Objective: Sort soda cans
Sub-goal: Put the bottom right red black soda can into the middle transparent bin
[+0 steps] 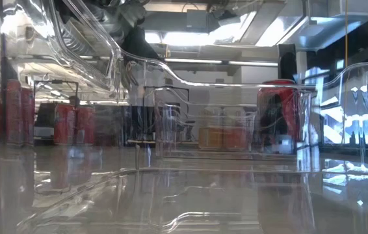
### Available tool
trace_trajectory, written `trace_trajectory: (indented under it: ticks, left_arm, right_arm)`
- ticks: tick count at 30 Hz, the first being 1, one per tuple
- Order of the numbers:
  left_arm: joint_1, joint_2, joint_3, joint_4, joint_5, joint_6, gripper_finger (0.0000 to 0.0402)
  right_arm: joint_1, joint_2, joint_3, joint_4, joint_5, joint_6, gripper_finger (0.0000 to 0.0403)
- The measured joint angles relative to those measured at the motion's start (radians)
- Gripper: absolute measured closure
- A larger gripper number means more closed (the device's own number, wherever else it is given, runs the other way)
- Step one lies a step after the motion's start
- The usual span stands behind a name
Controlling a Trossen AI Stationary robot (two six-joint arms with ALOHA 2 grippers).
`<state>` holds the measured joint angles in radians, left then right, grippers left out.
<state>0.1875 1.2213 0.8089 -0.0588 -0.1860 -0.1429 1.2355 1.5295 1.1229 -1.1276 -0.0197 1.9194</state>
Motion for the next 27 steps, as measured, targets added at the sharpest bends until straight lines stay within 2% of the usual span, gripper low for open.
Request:
trace_trajectory:
  ticks: [6, 20, 27]
  left_arm:
    - [0.0, 0.0, 0.0, 0.0, 0.0, 0.0, 0.0398]
    - [0.0, 0.0, 0.0, -0.002, 0.0, 0.019, 0.0398]
    - [0.0, 0.0, 0.0, -0.004, 0.0, 0.023, 0.0398]
  right_arm:
    - [-0.09, 0.0, 0.09, -0.113, 0.022, -0.152, 0.0118]
    - [-0.359, 0.0, 0.388, -0.457, 0.346, -0.694, 0.0118]
    - [-0.552, -0.006, 0.458, -0.447, 0.452, -0.988, 0.0118]
